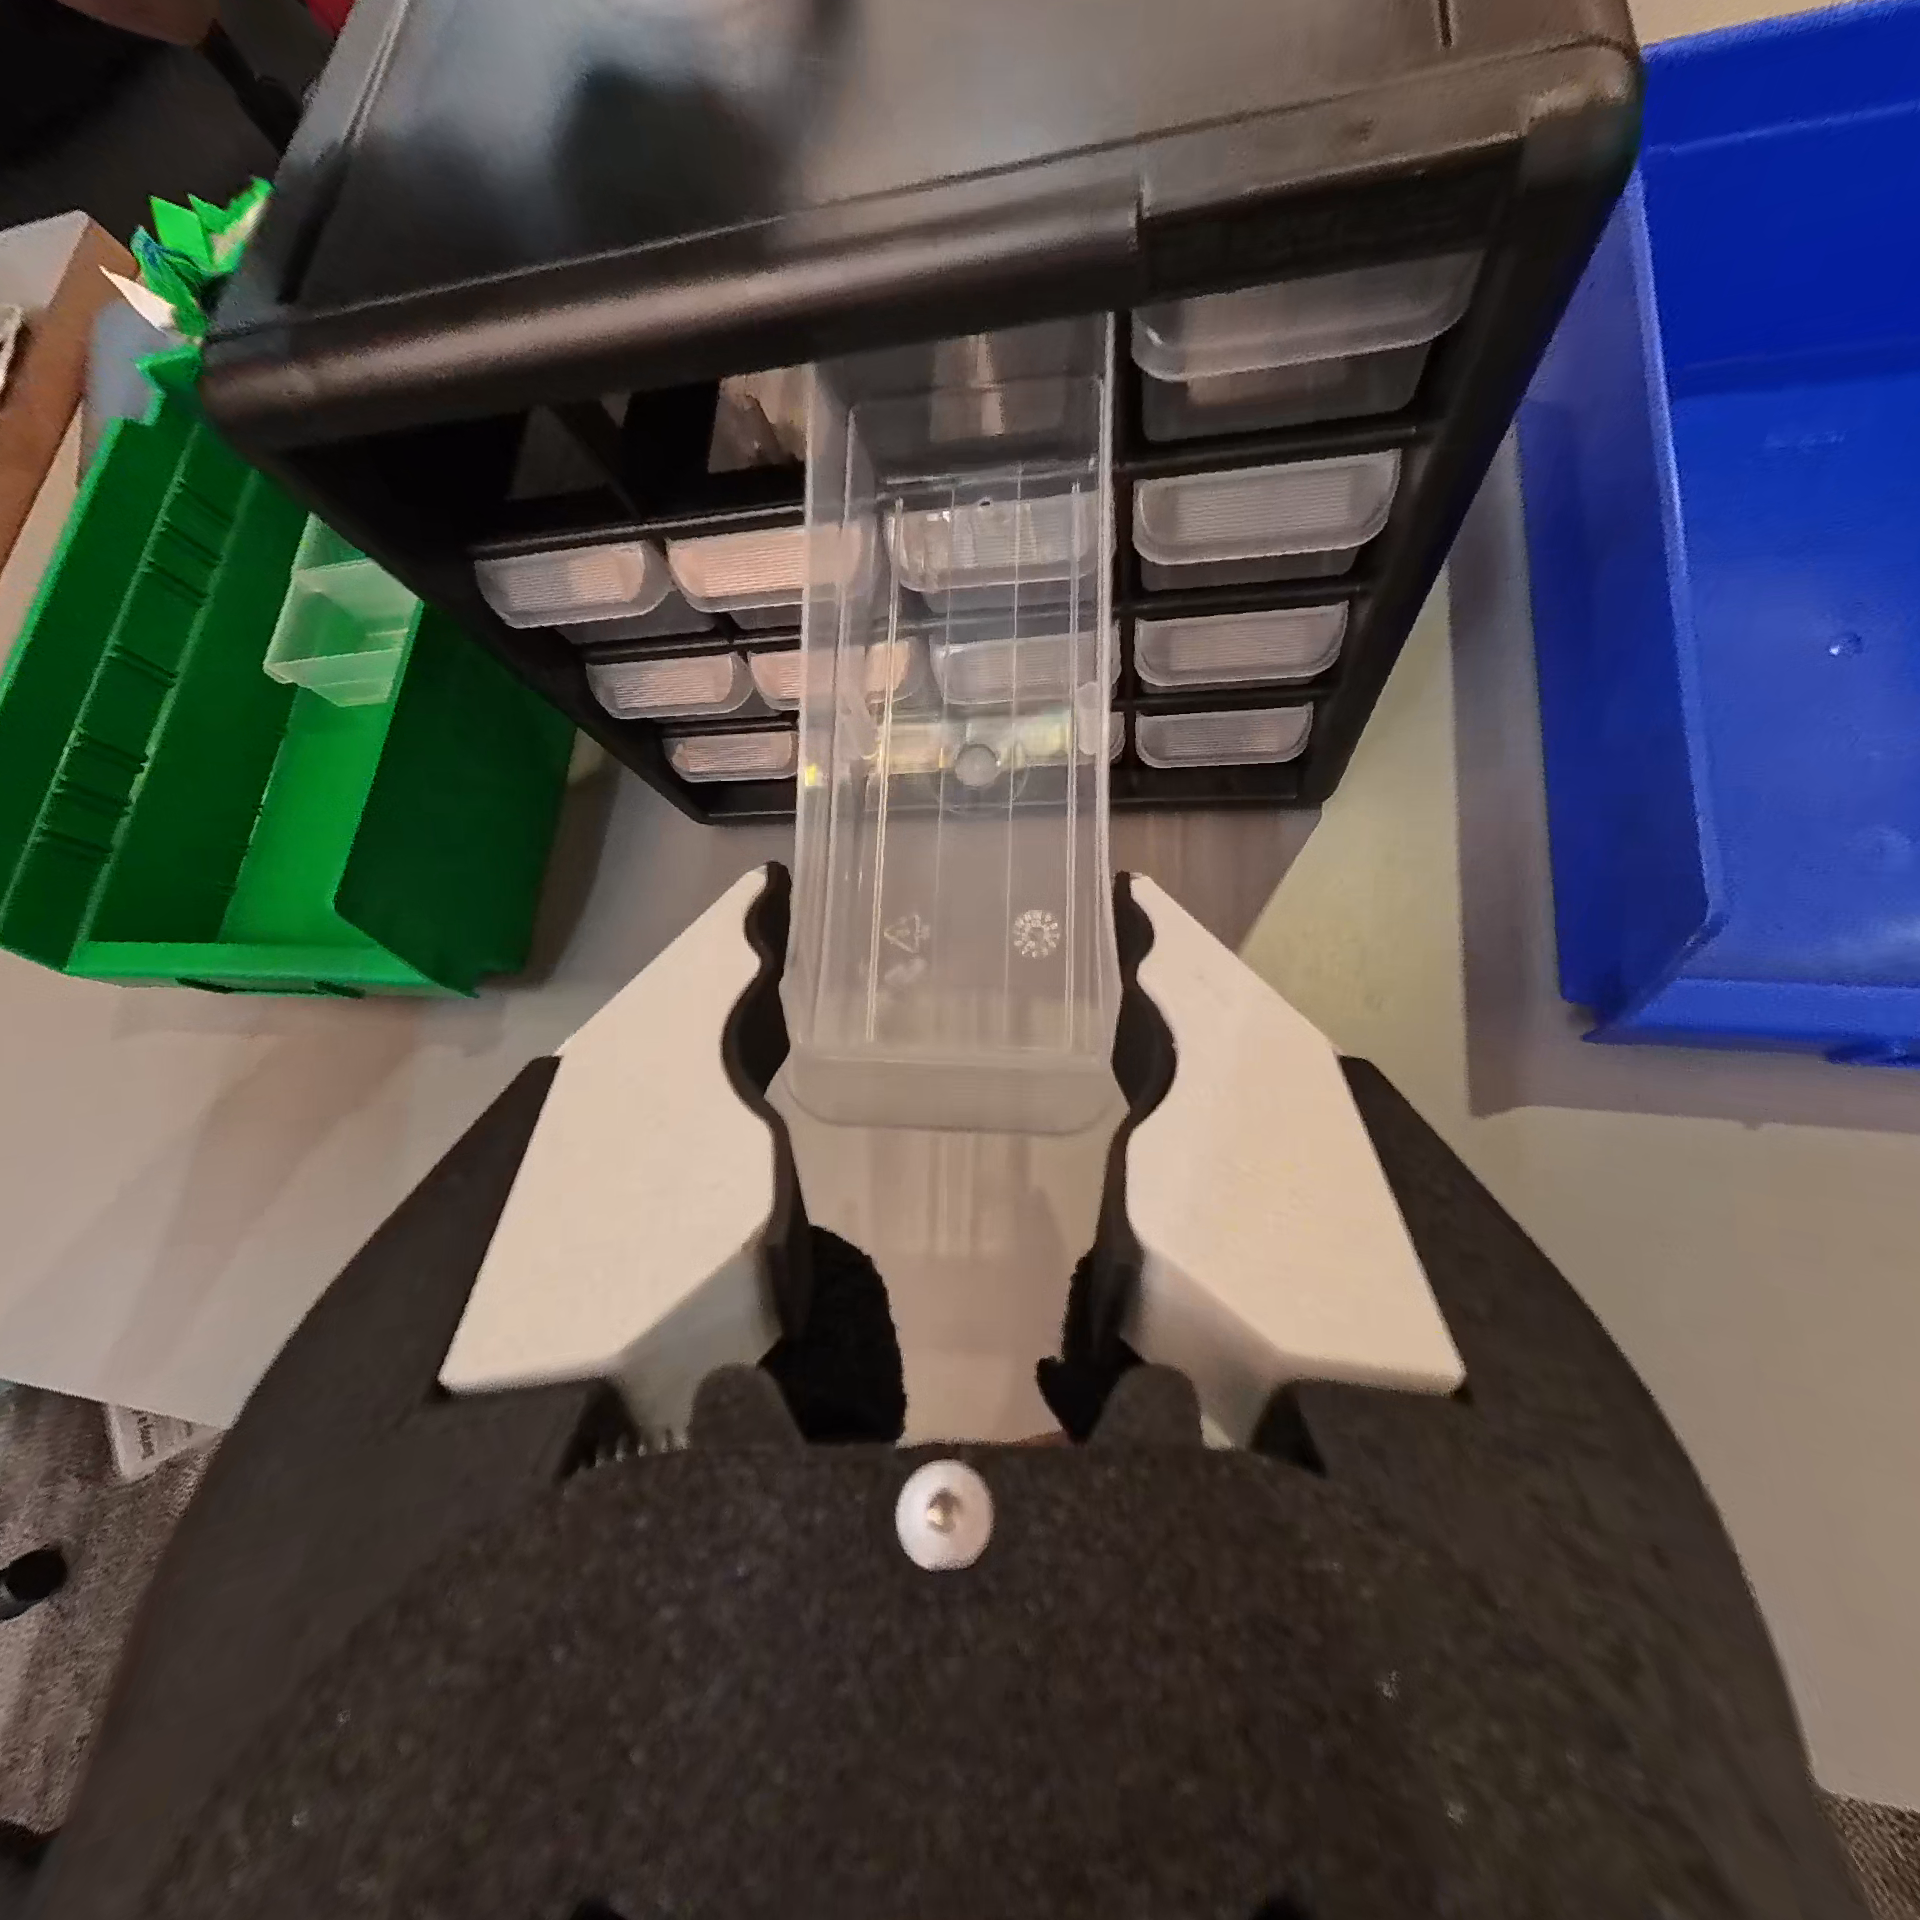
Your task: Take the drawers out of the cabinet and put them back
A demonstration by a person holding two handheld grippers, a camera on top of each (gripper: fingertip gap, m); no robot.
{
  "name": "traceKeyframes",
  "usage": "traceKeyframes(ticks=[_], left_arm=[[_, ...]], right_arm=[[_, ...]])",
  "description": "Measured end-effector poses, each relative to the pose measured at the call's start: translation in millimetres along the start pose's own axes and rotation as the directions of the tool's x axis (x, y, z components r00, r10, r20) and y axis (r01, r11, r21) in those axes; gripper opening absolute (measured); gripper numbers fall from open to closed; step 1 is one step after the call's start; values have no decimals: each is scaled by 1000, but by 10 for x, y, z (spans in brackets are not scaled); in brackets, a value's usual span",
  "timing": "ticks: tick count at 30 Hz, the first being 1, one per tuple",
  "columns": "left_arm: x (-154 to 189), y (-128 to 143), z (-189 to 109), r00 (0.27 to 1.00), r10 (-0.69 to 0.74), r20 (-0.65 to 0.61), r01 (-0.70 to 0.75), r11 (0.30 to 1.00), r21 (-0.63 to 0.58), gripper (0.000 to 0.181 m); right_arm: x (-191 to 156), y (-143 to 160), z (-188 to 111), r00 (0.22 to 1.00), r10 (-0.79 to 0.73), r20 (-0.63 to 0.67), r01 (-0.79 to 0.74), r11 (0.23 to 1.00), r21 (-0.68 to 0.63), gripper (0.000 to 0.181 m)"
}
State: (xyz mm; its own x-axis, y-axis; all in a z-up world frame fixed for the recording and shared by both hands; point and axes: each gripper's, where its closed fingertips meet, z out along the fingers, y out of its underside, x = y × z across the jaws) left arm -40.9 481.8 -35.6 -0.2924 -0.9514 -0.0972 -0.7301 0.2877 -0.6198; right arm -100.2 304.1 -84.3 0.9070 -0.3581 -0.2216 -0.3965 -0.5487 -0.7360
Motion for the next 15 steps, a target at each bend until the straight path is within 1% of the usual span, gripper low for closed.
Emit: traceKeyframes(ticks=[5,15], left_arm=[[3,1,0,1000,1,3,-1,1000,-2,0],[3,1,0,1000,-1,4,1,1000,-2,0]], right_arm=[[-19,-23,-30,1000,-3,-11,3,1000,1,62],[-24,12,-19,997,-59,-52,55,996,-75,62]])
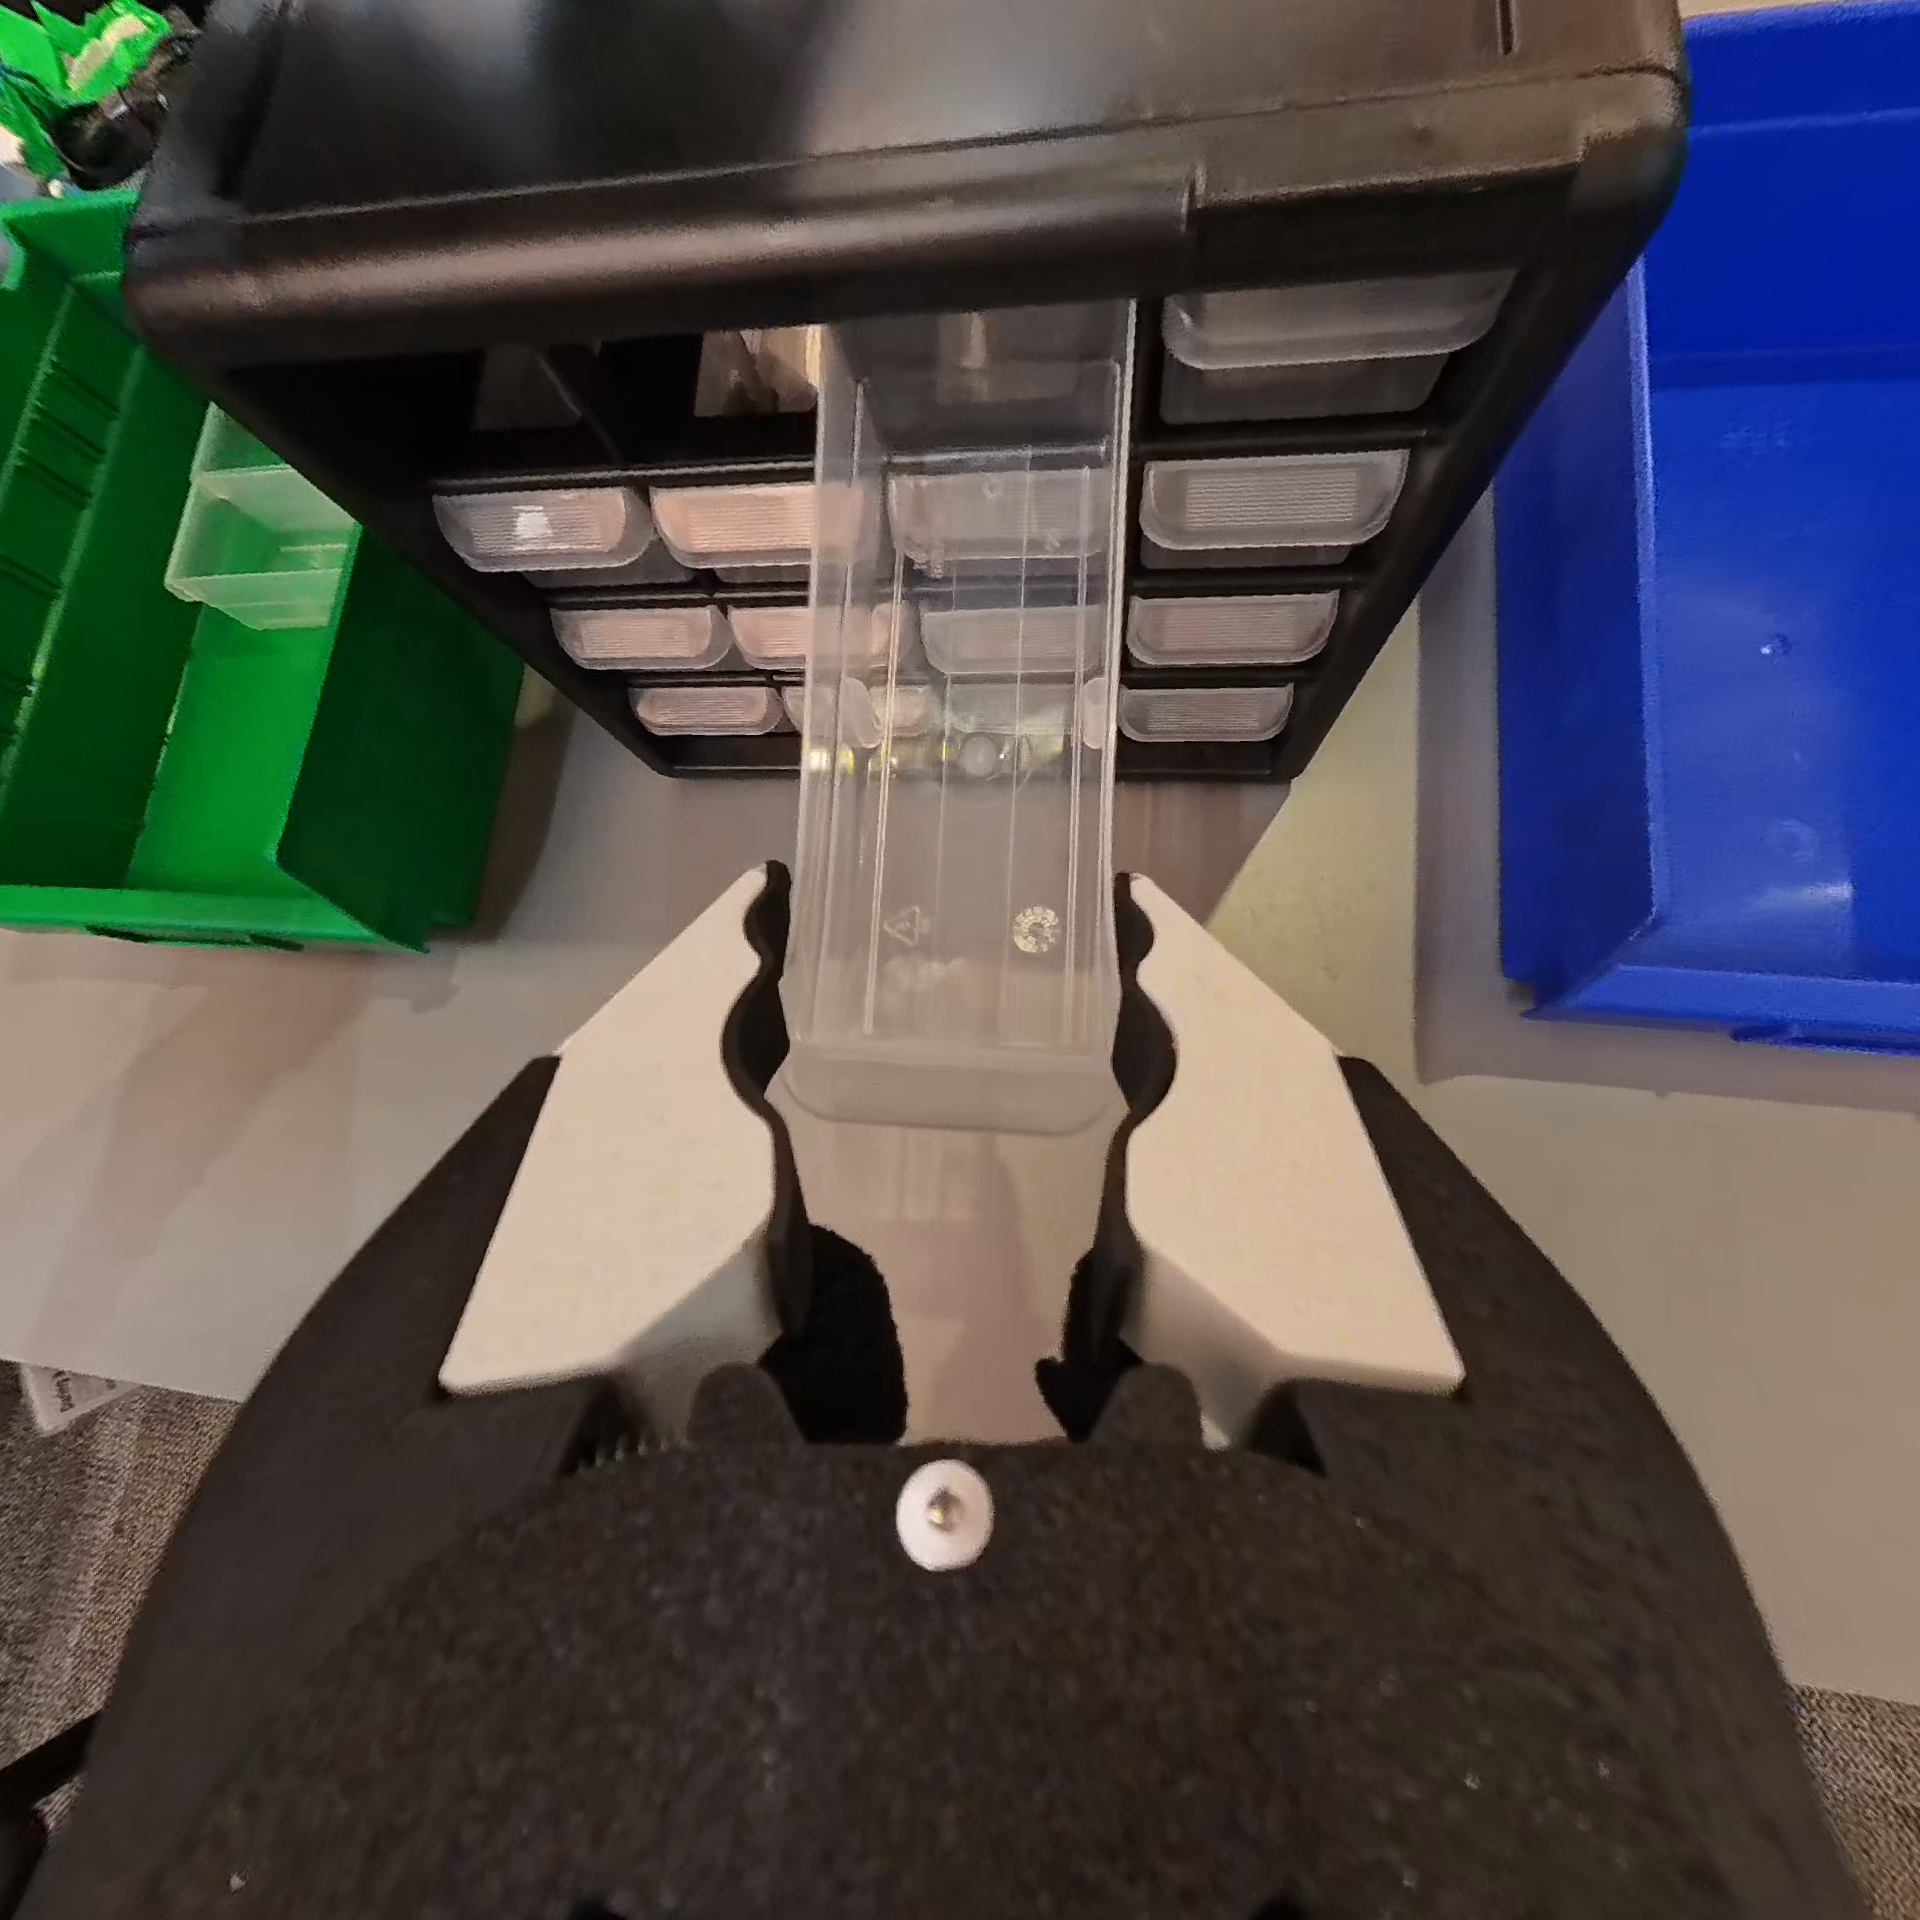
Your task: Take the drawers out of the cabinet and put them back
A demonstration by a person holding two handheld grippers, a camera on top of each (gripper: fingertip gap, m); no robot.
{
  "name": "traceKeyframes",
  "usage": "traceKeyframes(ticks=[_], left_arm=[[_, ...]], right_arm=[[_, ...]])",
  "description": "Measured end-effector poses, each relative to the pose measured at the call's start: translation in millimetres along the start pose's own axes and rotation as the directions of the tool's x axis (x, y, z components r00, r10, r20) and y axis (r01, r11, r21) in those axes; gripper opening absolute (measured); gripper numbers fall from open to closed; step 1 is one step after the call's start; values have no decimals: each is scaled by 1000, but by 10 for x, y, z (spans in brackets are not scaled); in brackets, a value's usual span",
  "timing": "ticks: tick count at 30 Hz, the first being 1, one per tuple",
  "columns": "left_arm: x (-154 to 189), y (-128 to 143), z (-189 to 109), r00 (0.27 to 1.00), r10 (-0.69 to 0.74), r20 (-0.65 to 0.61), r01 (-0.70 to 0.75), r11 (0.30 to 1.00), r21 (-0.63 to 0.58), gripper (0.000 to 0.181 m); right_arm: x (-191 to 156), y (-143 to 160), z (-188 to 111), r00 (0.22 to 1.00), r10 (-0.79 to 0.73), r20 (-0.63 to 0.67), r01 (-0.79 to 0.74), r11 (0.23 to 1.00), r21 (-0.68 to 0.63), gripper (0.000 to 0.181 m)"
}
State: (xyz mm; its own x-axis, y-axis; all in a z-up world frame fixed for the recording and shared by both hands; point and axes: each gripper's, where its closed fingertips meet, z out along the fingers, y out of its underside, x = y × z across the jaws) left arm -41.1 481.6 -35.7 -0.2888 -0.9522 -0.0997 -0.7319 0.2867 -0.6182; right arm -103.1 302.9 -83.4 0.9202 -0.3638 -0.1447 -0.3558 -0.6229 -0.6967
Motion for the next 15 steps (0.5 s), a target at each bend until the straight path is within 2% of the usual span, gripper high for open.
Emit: traceKeyframes(ticks=[15], left_arm=[[-14,-5,5,1000,-6,-2,6,1000,10,0]], right_arm=[[38,-67,-54,1000,-14,-3,13,998,-68,61]])
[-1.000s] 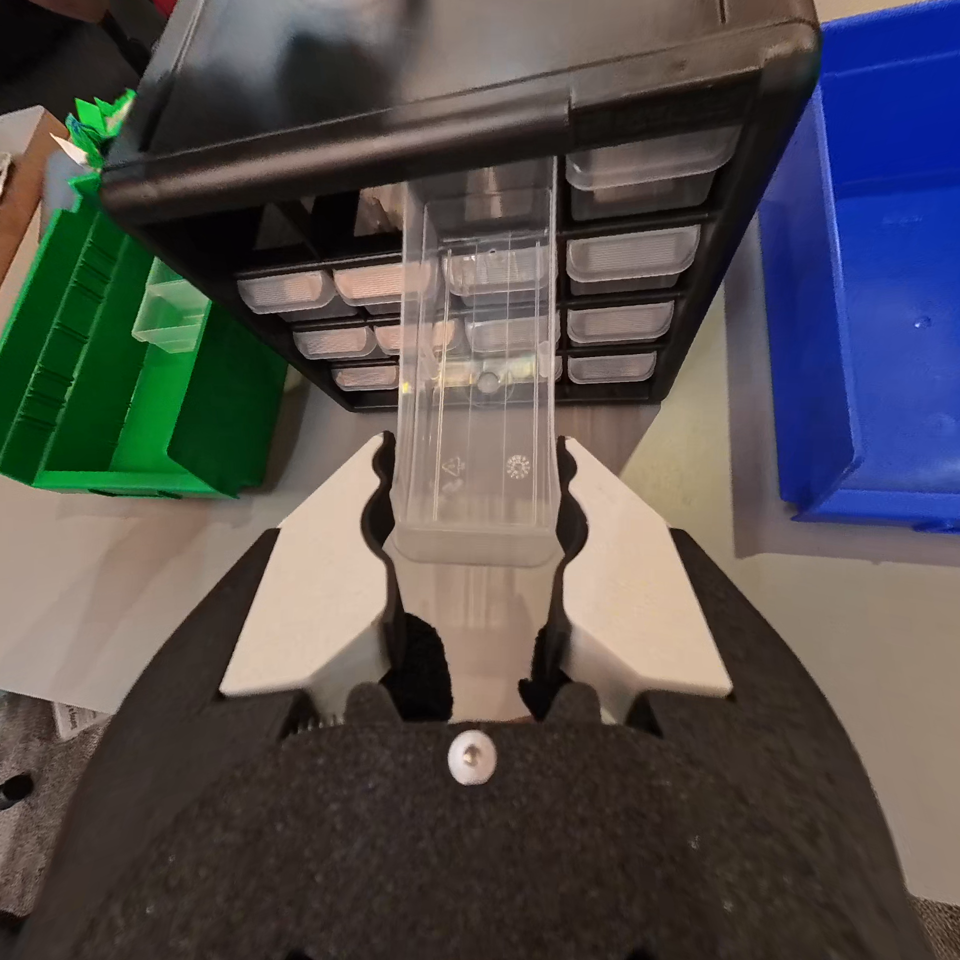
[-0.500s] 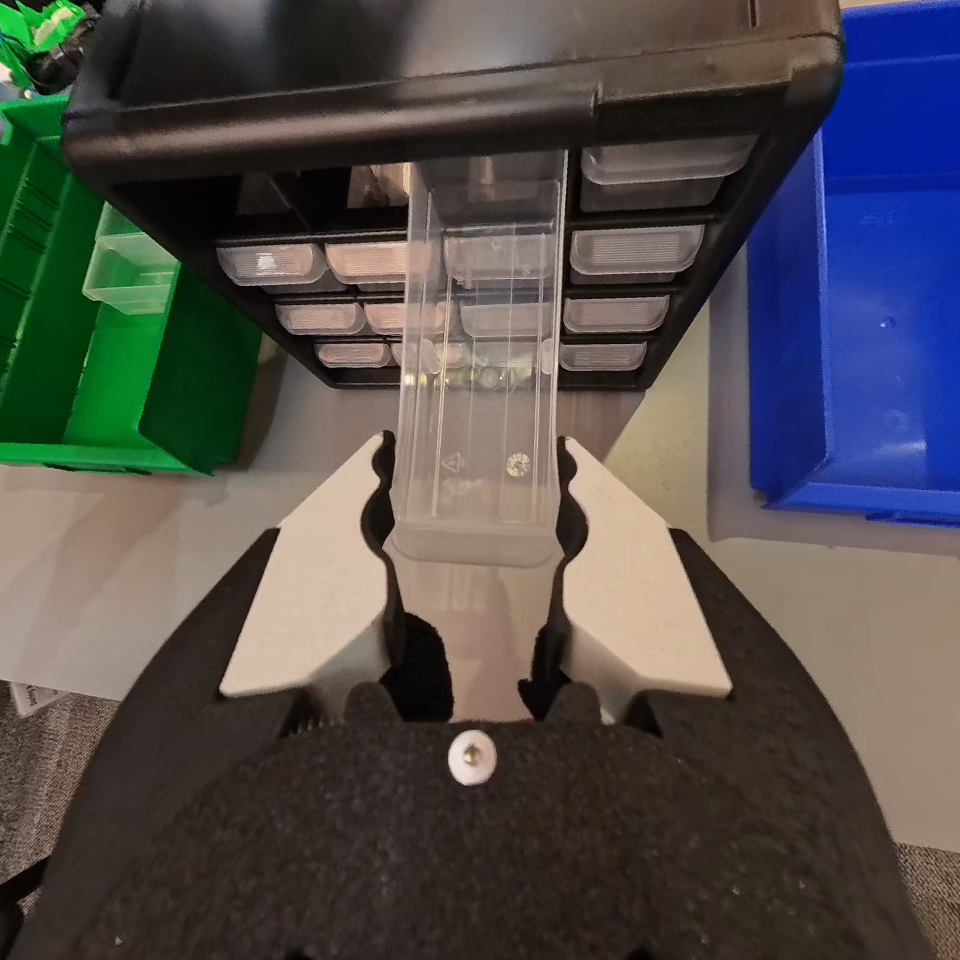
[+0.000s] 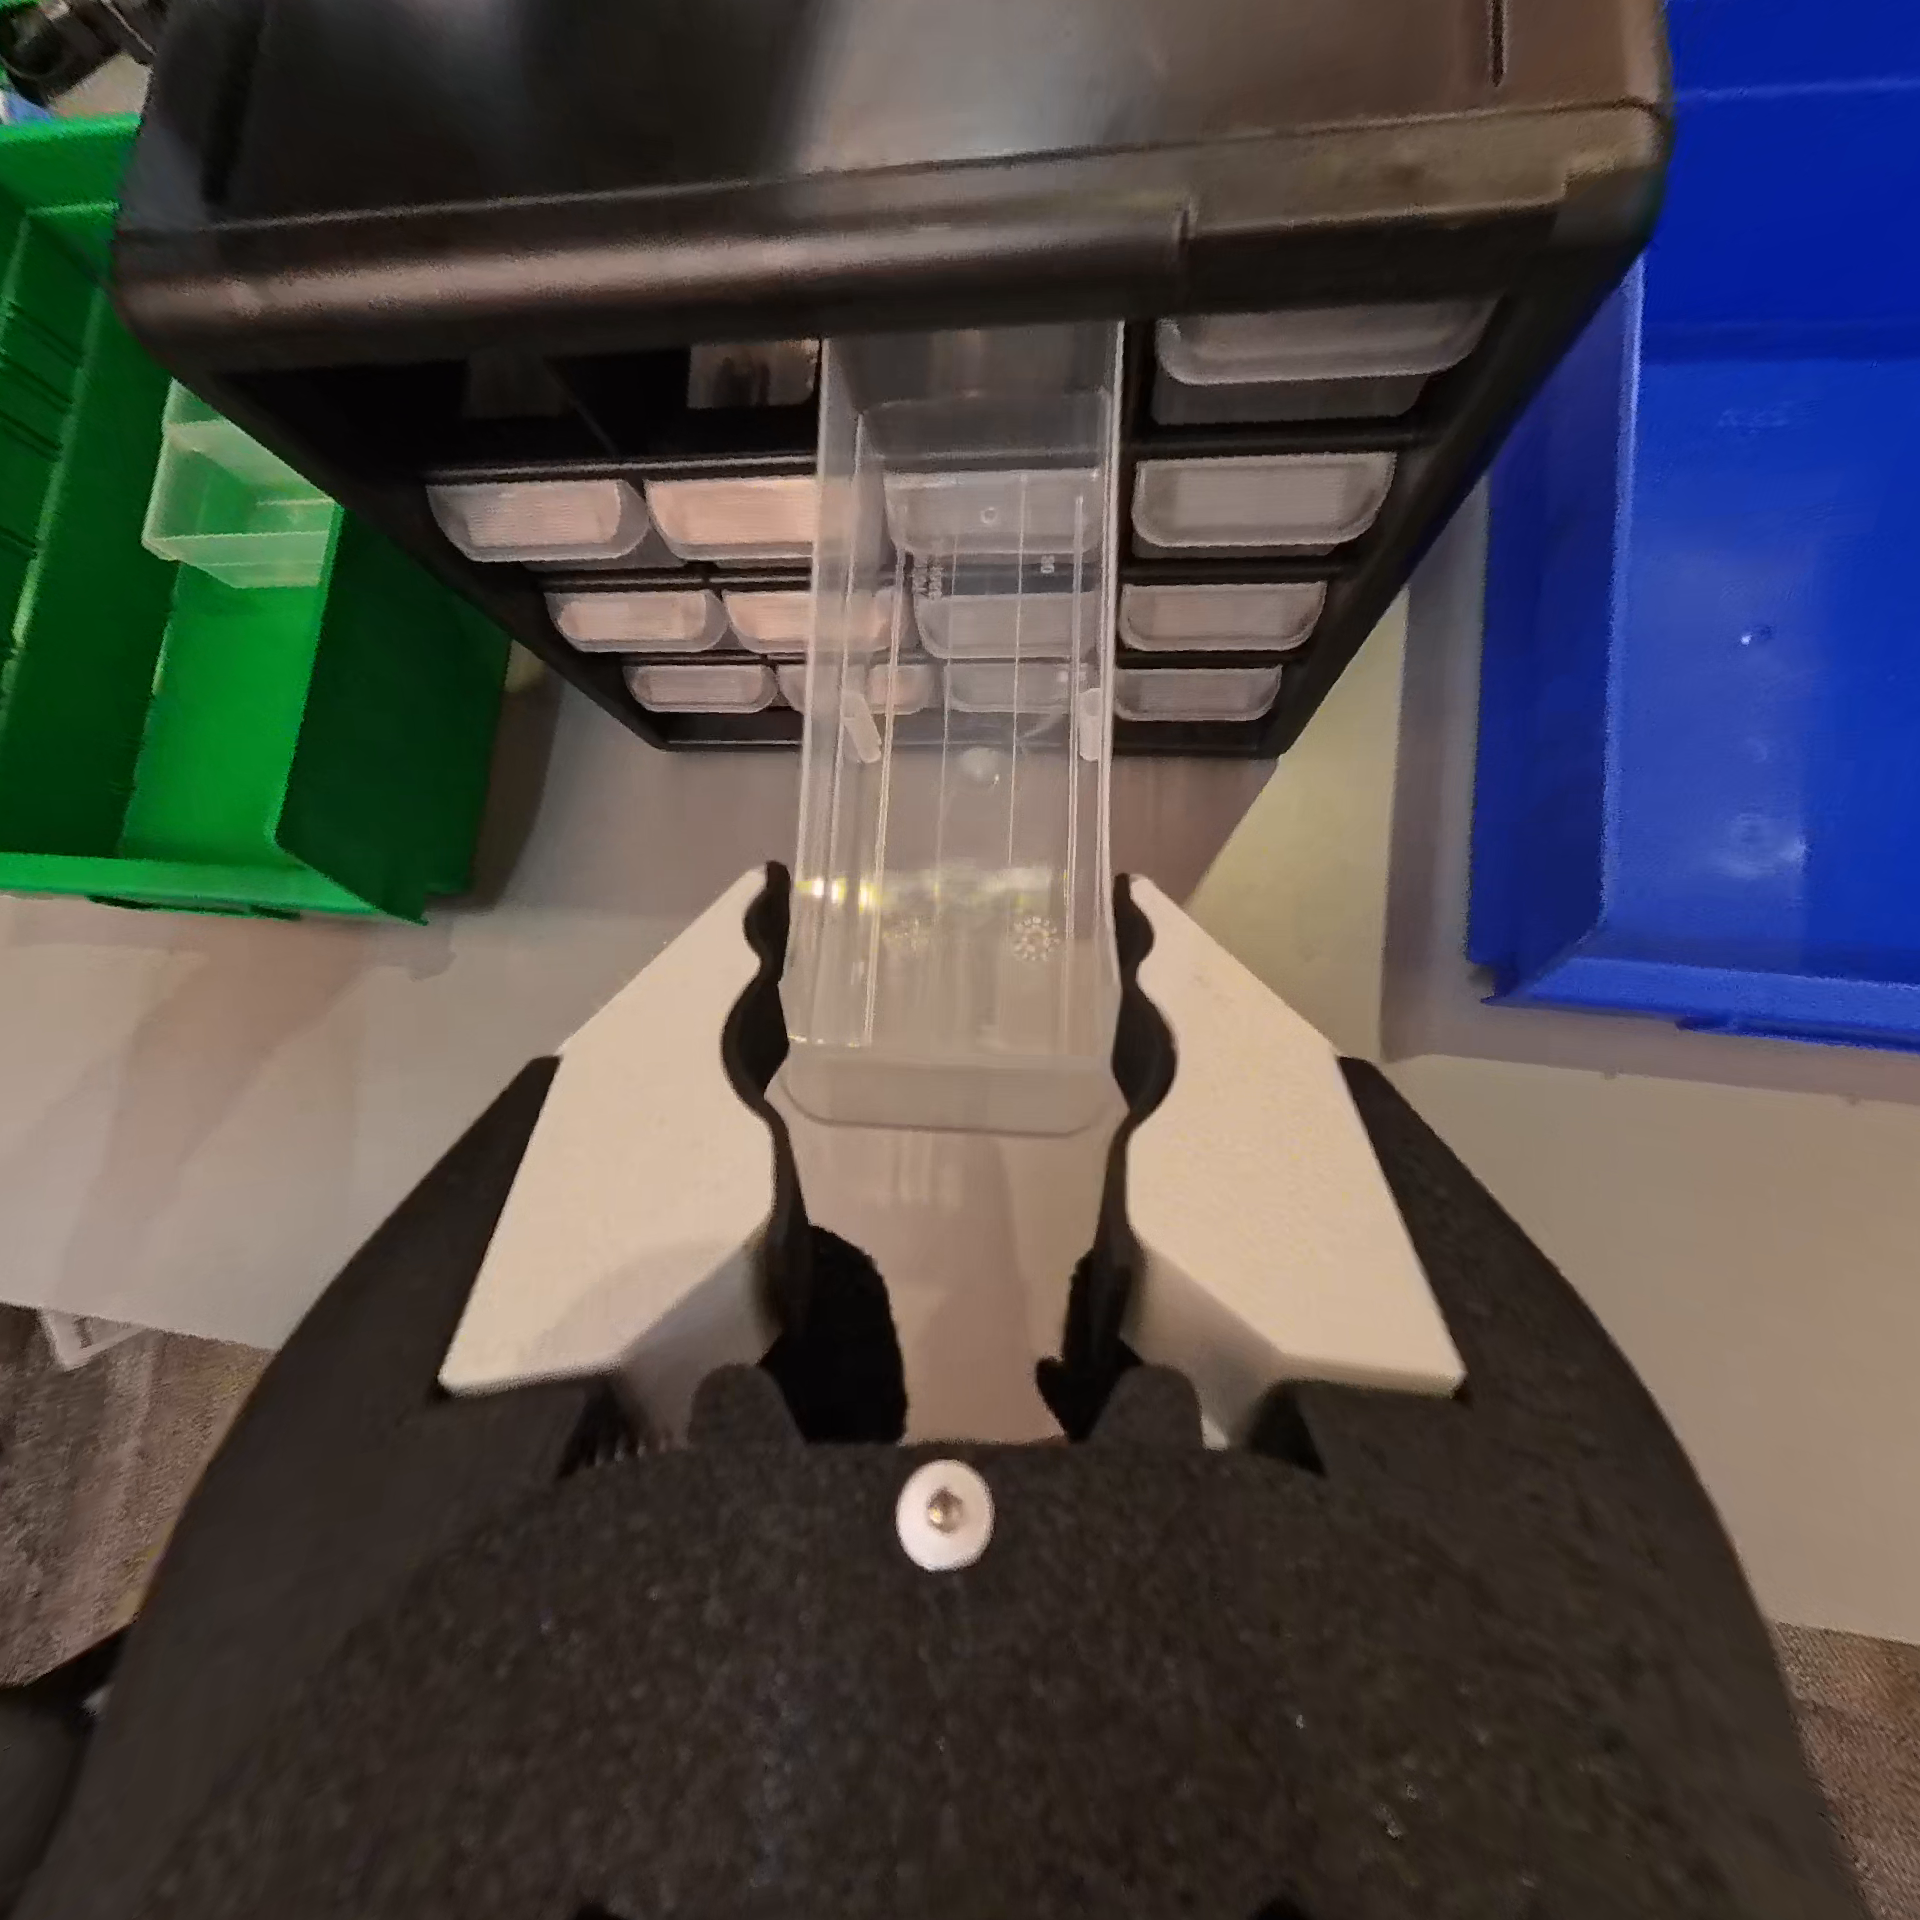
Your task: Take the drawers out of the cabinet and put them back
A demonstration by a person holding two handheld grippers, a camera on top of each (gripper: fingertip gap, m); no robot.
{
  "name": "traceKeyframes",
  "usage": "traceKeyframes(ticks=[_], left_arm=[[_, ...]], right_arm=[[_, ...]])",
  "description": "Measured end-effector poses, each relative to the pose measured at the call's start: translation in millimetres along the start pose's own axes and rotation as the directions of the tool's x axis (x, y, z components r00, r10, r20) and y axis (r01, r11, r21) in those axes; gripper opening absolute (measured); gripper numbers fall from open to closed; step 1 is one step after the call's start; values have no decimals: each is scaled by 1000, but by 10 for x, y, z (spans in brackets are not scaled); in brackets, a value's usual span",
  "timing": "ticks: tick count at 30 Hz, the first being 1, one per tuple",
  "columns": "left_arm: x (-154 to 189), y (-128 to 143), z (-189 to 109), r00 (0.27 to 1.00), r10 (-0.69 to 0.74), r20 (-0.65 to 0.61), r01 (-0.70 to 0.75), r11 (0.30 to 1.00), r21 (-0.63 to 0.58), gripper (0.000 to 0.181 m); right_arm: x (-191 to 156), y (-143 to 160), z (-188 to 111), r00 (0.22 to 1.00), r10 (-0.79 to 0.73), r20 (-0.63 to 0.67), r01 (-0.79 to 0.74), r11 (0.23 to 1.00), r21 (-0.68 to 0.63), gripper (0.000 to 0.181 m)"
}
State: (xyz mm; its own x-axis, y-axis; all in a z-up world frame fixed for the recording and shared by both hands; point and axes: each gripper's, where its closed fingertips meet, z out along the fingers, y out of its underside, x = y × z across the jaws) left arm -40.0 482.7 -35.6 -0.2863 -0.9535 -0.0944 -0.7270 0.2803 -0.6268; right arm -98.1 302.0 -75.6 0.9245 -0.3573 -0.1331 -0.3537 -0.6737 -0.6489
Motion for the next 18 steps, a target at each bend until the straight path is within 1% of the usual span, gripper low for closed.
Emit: traceKeyframes(ticks=[2,6,11,18], left_arm=[[0,0,-1,1000,-2,-2,2,1000,0,0],[0,0,-1,1000,-5,-1,5,1000,4,0],[0,0,-2,1000,-12,-7,12,1000,7,0],[0,-1,-2,1000,-17,-11,17,1000,12,0]], right_arm=[[1,-57,0,1000,-2,-9,3,999,35,62],[-18,-76,80,1000,9,11,-10,999,37,62],[-2,-197,161,1000,-7,-10,8,999,50,62],[24,-409,466,999,-35,-26,37,997,66,64]])
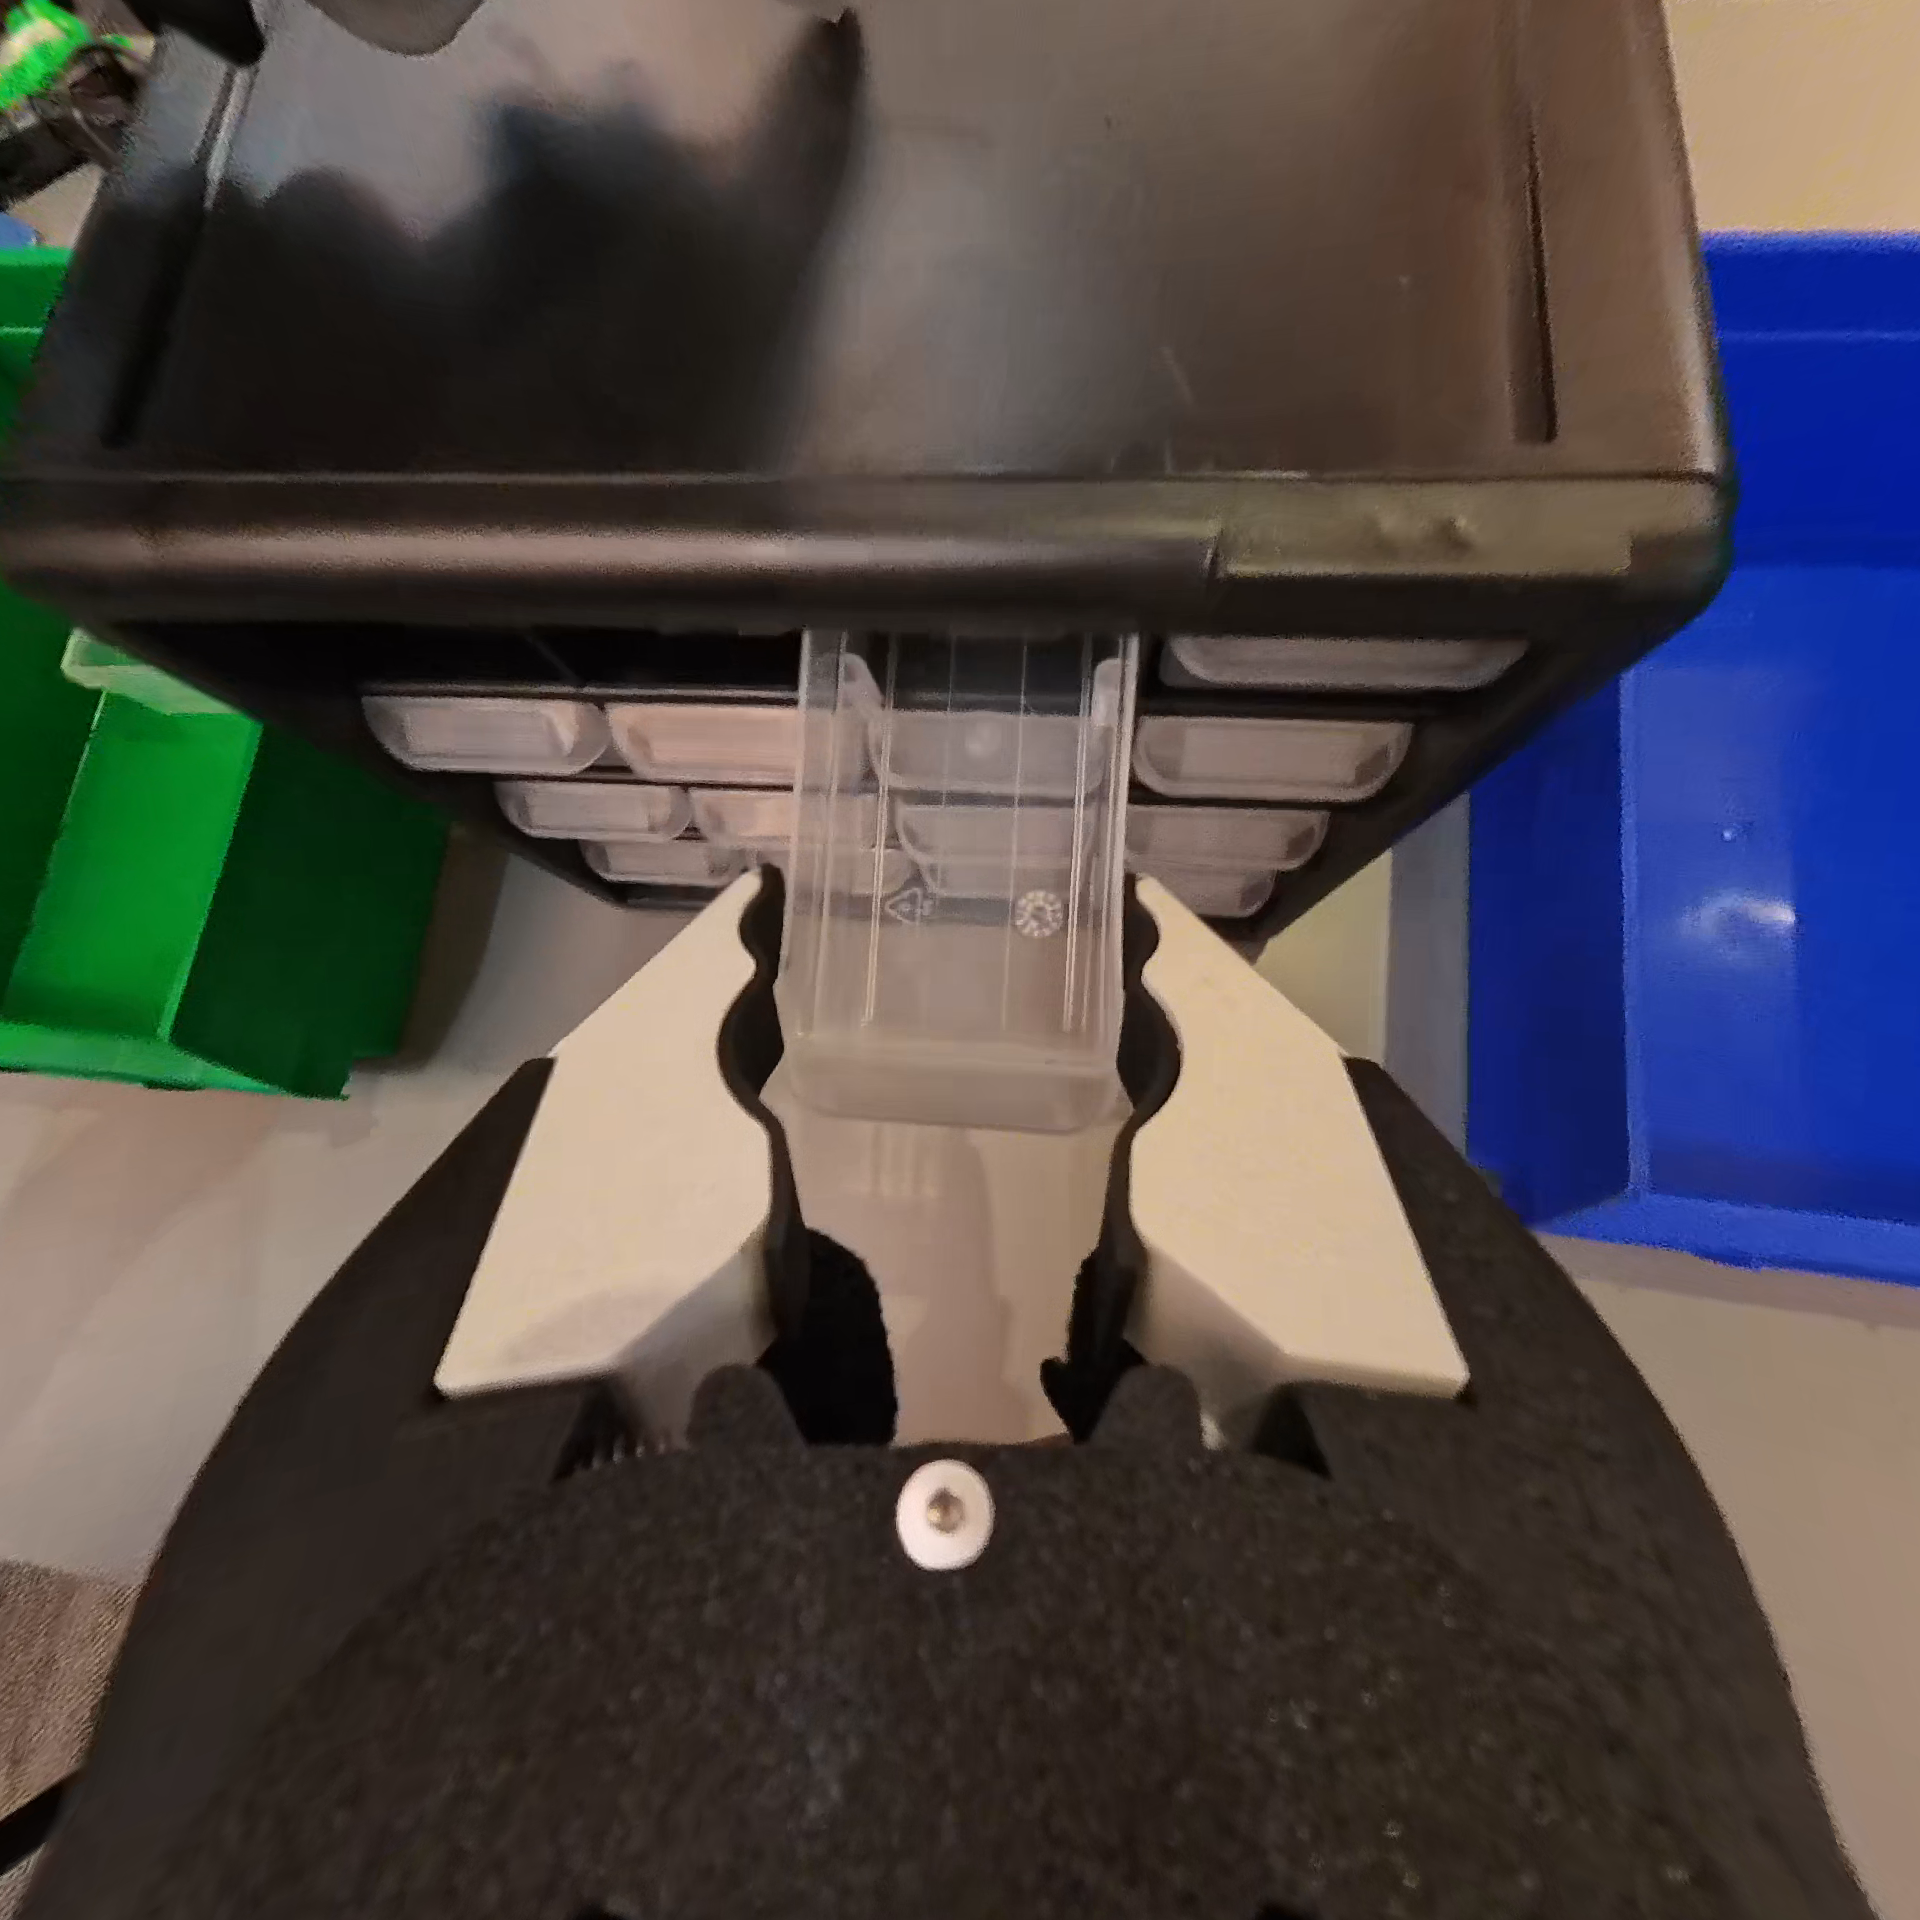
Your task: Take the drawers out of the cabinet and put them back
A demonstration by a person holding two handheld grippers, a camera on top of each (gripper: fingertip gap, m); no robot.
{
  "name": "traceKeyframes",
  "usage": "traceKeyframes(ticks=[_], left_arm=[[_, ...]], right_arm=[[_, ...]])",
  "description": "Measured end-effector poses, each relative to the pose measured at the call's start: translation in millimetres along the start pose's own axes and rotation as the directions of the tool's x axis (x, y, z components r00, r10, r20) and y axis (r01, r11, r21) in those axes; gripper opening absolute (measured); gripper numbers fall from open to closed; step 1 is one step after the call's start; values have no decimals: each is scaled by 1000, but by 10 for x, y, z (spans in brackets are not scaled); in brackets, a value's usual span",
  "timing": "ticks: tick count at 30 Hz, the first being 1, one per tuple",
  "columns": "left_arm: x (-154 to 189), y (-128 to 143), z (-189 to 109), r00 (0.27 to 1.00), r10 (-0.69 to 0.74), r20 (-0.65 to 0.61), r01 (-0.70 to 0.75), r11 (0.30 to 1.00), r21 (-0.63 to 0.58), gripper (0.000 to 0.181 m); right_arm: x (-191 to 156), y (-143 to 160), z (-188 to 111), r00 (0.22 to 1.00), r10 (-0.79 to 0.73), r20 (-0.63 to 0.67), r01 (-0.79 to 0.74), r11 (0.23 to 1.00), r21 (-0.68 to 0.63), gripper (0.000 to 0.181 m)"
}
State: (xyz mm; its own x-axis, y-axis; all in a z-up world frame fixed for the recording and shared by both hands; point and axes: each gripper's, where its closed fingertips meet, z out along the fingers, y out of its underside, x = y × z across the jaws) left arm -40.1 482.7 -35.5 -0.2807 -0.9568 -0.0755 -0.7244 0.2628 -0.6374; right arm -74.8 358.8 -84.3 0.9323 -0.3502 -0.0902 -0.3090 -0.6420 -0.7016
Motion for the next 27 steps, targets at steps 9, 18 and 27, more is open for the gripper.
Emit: traceKeyframes(ticks=[9,18,27], left_arm=[[-1,0,-1,1000,4,-2,-4,1000,-9,0],[-2,0,-2,1000,-10,-11,10,1000,7,0],[-3,0,-2,1000,-10,-22,11,1000,10,0]], right_arm=[[43,-234,144,1000,-9,-4,9,998,66,64],[30,-337,58,999,-32,-7,33,985,170,65],[-10,-40,-505,993,-93,69,51,883,466,65]])
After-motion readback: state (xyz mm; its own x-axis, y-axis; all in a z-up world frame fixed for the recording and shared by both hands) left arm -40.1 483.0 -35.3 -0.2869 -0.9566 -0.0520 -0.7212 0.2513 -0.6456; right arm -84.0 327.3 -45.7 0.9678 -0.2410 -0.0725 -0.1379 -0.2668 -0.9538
